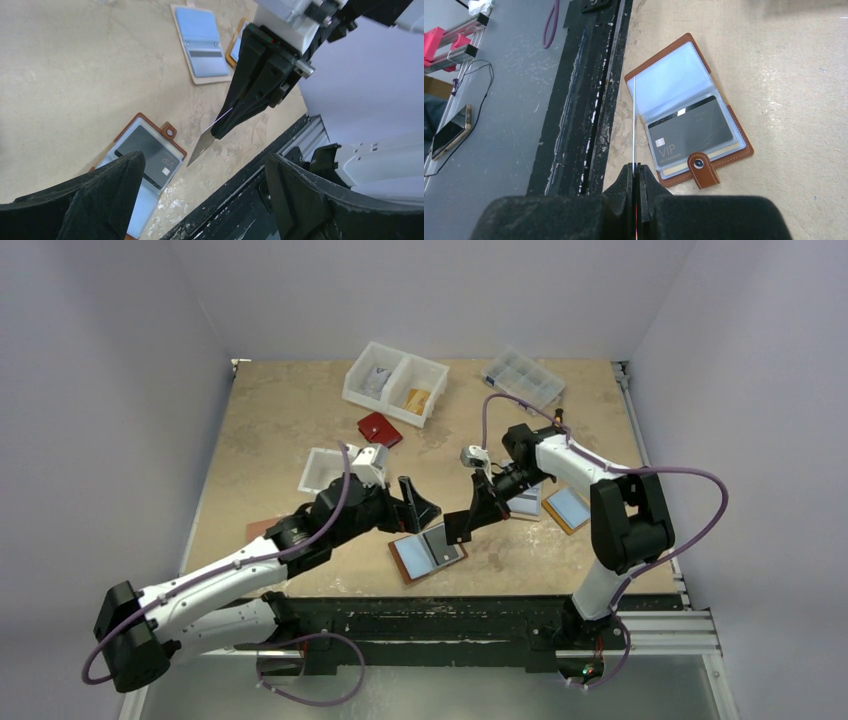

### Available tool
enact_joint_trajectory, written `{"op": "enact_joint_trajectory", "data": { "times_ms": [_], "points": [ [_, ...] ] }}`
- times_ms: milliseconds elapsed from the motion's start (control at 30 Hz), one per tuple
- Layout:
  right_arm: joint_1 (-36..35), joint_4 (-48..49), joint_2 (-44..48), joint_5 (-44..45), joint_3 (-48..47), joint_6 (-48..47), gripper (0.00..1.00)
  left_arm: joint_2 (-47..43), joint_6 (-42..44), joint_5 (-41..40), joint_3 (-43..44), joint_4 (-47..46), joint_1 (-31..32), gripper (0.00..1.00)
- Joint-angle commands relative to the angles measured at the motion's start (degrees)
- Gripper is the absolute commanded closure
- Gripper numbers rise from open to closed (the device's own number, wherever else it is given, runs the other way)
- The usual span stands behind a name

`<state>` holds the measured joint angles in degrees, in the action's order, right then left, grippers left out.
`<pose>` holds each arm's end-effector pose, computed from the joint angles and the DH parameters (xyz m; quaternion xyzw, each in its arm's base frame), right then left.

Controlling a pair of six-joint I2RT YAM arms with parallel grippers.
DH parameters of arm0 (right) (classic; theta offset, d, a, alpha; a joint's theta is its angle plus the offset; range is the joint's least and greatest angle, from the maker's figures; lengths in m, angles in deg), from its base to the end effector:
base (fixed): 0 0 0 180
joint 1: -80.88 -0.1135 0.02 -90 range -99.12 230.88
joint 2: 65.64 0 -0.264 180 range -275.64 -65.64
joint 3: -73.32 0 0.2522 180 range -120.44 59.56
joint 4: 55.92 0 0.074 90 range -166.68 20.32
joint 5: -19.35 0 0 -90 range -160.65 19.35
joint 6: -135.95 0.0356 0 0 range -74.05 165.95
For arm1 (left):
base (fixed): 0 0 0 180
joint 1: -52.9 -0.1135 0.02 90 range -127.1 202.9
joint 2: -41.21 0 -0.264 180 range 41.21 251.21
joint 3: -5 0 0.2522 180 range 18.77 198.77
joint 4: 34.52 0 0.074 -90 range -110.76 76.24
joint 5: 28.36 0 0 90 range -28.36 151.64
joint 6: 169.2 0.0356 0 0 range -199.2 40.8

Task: Take the credit cards out of the card holder
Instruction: Place the credit card in the storage box.

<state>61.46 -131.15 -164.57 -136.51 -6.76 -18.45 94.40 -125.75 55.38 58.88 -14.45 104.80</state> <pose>0.2659 0.1282 0.2045 -0.5459 0.6372 0.5134 0.1802 0.1371 -0.1685 0.2916 0.0065 0.8154 -0.4080 0.4107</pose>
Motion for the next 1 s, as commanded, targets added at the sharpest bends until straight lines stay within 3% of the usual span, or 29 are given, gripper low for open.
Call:
{"op": "enact_joint_trajectory", "data": {
  "times_ms": [0,367,700,967],
  "points": [
    [0.24,-3.0,-0.58,-2.86,-2.54,-3.85,1.0,5.21,3.31,10.62,-1.4,-13.86,-1.82,0.03],
    [1.4,-6.25,-2.54,-2.16,-4.01,-7.12,1.0,11.4,8.9,24.16,-3.26,-21.61,-6.81,0.04],
    [2.73,-7.9,-2.45,-3.06,-4.12,-9.03,1.0,10.41,10.94,21.9,-6.61,-26.33,-6.81,0.05],
    [2.72,-12.26,-4.02,-4.69,-5.35,-14.16,1.0,10.4,7.59,20.87,-5.46,-22.45,-6.83,0.06]
  ]
}}
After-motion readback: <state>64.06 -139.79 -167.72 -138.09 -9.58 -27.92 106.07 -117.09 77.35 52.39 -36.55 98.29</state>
